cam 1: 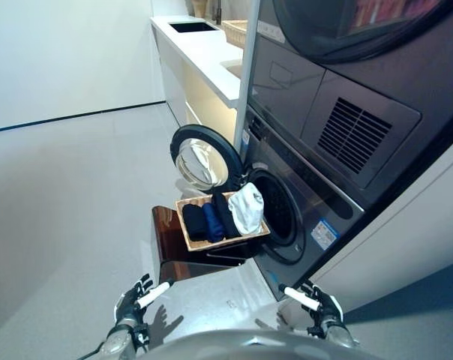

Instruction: Pick up the clothes and place them into the washing machine

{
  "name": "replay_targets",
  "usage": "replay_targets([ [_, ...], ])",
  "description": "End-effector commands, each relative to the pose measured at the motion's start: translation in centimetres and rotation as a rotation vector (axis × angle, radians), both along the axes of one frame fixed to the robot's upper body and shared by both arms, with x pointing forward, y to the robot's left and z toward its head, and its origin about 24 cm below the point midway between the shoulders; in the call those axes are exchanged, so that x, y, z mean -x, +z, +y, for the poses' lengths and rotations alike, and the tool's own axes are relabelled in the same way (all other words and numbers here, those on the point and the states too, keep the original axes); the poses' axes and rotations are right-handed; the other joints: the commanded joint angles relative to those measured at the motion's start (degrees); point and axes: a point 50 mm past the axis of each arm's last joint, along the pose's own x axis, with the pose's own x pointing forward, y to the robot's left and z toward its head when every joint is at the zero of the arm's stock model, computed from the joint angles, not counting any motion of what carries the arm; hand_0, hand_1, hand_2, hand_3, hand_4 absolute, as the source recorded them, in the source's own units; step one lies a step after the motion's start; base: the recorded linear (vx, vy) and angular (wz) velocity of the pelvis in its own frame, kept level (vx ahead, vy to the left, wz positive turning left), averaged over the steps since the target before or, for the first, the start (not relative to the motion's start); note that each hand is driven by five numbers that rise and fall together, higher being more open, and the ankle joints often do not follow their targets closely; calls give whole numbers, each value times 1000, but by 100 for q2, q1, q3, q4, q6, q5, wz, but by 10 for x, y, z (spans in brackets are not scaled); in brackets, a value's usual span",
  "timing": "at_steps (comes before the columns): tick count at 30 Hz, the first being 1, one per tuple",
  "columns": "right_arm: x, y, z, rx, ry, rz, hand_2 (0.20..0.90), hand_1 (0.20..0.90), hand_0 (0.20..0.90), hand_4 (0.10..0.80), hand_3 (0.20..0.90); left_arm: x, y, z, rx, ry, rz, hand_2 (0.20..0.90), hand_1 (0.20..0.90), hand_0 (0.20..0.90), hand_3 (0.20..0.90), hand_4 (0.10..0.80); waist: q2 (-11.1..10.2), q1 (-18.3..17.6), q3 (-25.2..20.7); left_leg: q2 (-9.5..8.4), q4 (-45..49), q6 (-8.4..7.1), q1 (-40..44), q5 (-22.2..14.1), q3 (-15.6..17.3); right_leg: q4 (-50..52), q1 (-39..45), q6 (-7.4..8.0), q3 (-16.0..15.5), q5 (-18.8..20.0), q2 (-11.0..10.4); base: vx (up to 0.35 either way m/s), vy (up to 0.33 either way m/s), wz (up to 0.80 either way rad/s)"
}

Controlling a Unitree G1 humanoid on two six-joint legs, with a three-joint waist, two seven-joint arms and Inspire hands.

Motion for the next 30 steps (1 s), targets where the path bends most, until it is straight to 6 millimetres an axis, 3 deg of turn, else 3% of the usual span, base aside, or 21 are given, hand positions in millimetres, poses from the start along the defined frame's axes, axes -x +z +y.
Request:
replay_targets([
  [1, -31, 15, -11, 44, -11, -137, 900, 900, 900, 800, 900, -40, 19, 12, -54, -23, -165, 900, 900, 900, 900, 800, -77, 12, -68, 29, 328, -10, -163, -148, -78, 339, -325, -70, -391, 248, 34, 0, 0, 0],
  [5, -19, 10, -12, 41, -39, -101, 900, 900, 900, 800, 900, -41, 20, 11, -42, -17, -179, 900, 900, 900, 900, 800, -55, -10, -107, 33, 169, -29, -113, -88, -74, 281, -254, -75, -449, 217, 48, 0, 0, 1],
  [13, -16, 11, -16, 46, -50, -97, 900, 900, 900, 800, 900, -40, 20, 11, -48, -36, -169, 900, 900, 900, 900, 800, -51, -63, -36, -5, 134, -56, -291, 45, 106, 278, -390, -56, -529, 301, 10, -25, 2, 6],
  [16, -13, 9, -16, 42, -51, -83, 900, 900, 900, 800, 900, -39, 20, 12, -41, -23, -171, 900, 900, 900, 900, 800, -42, -6, -17, -35, 334, -4, -352, -97, -138, 198, -389, -76, -466, 321, 38, -17, -8, -1],
  [19, -19, 12, -20, 53, -49, -102, 900, 900, 900, 800, 900, -41, 22, 13, -47, -14, -184, 900, 900, 900, 900, 800, -85, 103, 94, -375, 680, 53, -723, -265, -886, 259, -613, -114, -286, 391, 19, -65, -11, 0],
  [22, -22, 12, -21, 55, -74, -102, 900, 900, 900, 800, 900, -45, 22, 11, -30, -18, -193, 900, 900, 900, 900, 800, -59, 50, 56, -354, 696, 69, -911, -215, -629, 243, -660, -94, -335, 418, -39, -16, 53, 4],
  [30, -22, 10, -15, 38, -67, -92, 900, 900, 900, 800, 900, -39, 20, 14, -37, -13, -175, 900, 900, 900, 900, 800, -37, 64, 71, -410, 445, 206, -445, -319, -423, 325, -467, -3, -301, 318, -161, 64, 61, 1],
])
